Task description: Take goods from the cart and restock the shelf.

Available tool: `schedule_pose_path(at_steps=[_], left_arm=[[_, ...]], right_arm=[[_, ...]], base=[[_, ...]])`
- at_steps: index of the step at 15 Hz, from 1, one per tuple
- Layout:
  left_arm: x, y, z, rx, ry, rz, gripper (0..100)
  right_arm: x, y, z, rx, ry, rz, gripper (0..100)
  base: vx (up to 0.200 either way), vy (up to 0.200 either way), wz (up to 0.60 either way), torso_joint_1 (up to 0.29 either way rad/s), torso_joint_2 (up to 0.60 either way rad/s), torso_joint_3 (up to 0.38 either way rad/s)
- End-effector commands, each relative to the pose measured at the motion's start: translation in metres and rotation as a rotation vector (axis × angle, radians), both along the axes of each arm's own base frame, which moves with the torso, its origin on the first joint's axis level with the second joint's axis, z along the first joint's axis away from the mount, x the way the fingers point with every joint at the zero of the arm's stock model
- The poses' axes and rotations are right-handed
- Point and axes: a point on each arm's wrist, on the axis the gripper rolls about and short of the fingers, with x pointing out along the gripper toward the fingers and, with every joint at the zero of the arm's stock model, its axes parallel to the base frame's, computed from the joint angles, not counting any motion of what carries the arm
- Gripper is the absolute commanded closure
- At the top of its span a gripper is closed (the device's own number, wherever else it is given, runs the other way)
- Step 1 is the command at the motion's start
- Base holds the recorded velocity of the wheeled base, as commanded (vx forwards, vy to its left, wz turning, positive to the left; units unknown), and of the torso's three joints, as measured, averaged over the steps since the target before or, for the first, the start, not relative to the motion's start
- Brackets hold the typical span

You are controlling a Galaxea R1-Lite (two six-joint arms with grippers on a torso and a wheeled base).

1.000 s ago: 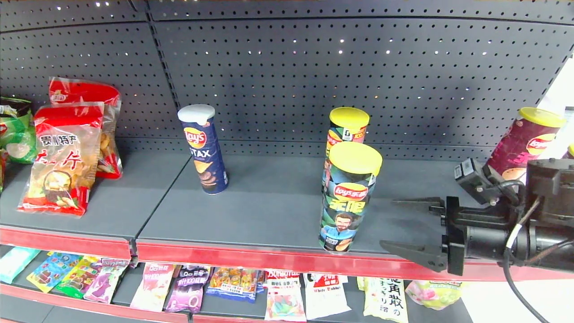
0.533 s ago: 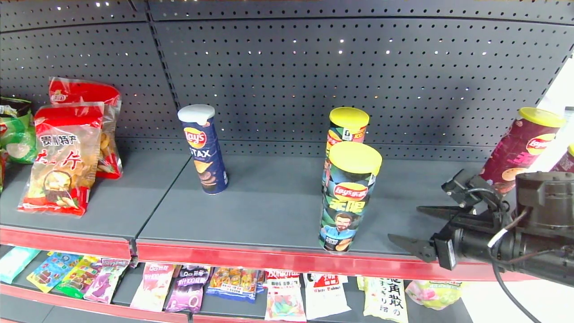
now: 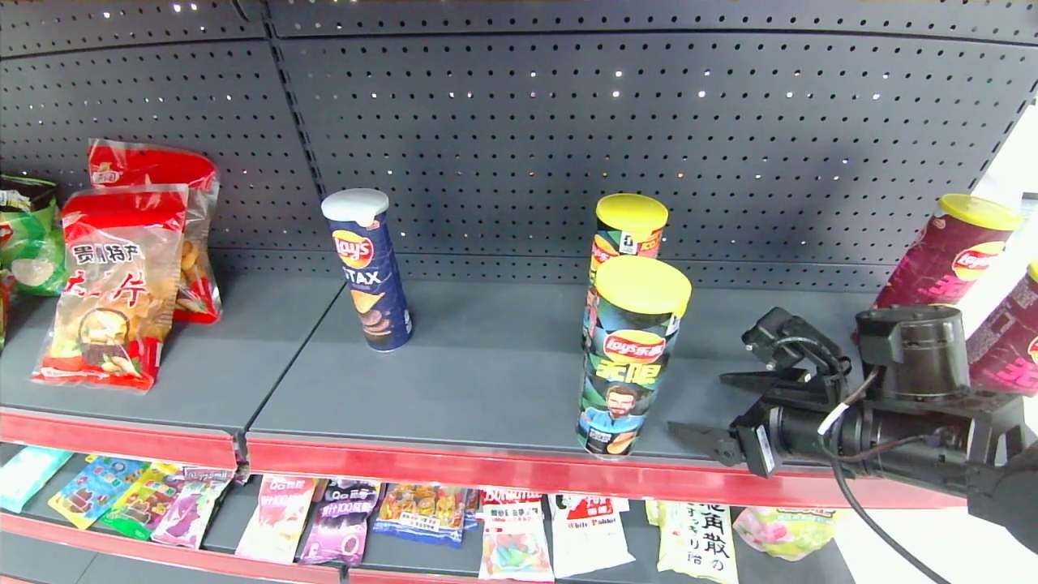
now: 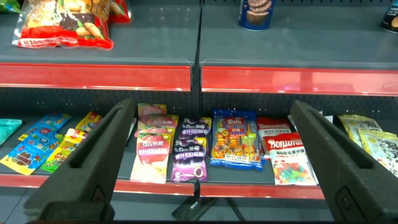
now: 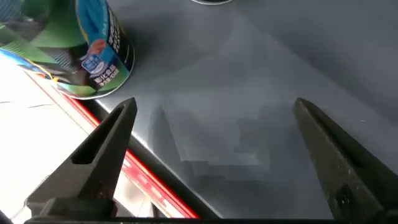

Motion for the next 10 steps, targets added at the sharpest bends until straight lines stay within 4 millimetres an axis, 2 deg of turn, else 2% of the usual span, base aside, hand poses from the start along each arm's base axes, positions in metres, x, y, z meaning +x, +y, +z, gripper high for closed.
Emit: schedule_pose_path(at_steps=[1,10], left_arm=[[0.0,0.0,0.0,0.0,0.001,0.0,0],[0.0,0.0,0.0,0.0,0.001,-0.001,0]], right_arm=[[0.002,0.0058,-0.005,-0.001,0.018,0.016,0],[0.0091,0.0124,-0.0042,0.007,0.011,0.027,0]], base=[[0.0,0.0,0.0,0.0,0.0,0.0],[0.0,0.0,0.0,0.0,0.0,0.0]])
